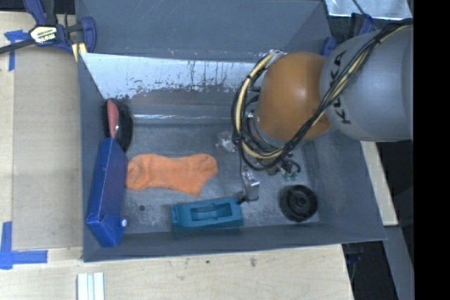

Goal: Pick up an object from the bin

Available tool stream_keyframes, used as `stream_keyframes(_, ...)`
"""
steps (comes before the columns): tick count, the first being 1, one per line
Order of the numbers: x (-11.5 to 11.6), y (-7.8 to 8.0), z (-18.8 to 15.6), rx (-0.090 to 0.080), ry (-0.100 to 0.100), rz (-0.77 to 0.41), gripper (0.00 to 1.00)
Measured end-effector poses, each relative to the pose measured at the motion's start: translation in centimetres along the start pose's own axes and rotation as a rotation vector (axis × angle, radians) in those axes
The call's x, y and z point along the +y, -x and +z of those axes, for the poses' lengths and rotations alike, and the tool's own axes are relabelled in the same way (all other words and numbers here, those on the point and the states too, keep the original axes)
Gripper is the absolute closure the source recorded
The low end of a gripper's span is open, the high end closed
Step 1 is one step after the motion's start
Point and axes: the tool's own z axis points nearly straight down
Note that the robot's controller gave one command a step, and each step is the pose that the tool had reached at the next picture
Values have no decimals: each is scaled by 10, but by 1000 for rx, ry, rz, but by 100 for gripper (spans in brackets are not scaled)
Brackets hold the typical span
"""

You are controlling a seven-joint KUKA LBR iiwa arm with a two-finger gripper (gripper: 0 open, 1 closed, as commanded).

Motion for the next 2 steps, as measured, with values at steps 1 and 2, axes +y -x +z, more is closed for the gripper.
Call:
stream_keyframes(1,46,14,7,2,3,136,0)
stream_keyframes(2,85,1,33,2,5,-64,100)
